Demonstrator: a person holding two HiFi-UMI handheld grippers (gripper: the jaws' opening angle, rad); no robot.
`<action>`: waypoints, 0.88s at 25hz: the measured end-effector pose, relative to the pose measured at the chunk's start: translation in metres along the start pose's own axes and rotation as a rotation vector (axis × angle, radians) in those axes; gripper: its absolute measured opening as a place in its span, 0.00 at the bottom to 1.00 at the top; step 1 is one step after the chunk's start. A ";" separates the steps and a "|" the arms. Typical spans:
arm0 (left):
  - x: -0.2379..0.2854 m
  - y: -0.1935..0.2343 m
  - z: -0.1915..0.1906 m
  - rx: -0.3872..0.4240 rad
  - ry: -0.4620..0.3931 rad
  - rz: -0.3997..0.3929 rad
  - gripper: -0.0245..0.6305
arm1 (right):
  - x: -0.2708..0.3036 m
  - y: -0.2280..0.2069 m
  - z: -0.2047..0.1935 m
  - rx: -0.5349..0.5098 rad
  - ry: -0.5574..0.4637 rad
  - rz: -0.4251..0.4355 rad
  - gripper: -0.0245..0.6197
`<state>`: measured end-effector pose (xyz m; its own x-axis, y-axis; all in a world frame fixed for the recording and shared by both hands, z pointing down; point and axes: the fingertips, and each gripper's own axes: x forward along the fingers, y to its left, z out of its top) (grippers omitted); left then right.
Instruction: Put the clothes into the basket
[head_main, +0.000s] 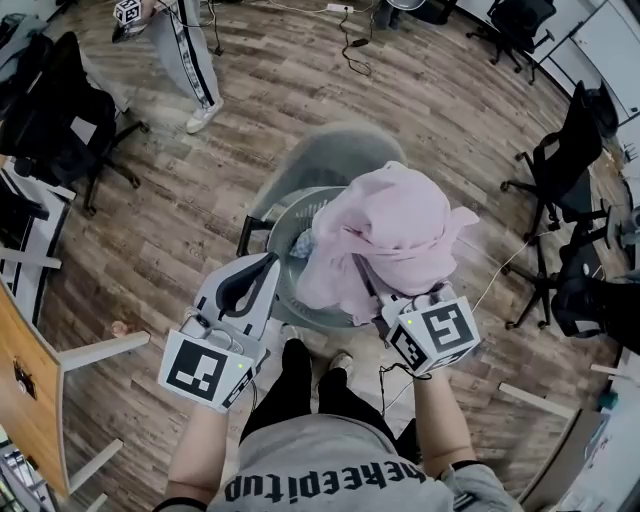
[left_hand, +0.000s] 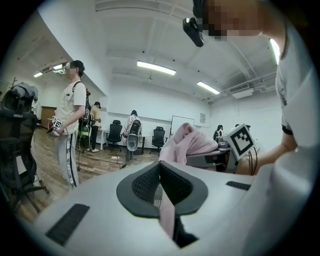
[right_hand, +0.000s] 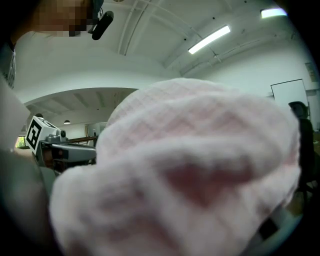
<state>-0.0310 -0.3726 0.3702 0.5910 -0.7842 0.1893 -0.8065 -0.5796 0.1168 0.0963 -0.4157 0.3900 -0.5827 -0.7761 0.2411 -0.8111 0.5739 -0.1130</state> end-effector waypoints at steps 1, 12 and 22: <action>0.001 0.002 -0.002 -0.004 0.004 -0.003 0.06 | 0.003 0.000 -0.007 0.004 0.015 -0.003 0.42; 0.010 0.011 -0.026 -0.045 0.045 -0.042 0.06 | 0.021 -0.001 -0.070 0.033 0.173 -0.023 0.42; 0.018 0.017 -0.045 -0.086 0.067 -0.058 0.06 | 0.029 0.005 -0.117 0.064 0.302 -0.013 0.41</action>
<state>-0.0353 -0.3868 0.4195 0.6364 -0.7317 0.2443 -0.7713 -0.6001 0.2119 0.0816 -0.4045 0.5093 -0.5385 -0.6652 0.5173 -0.8256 0.5394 -0.1657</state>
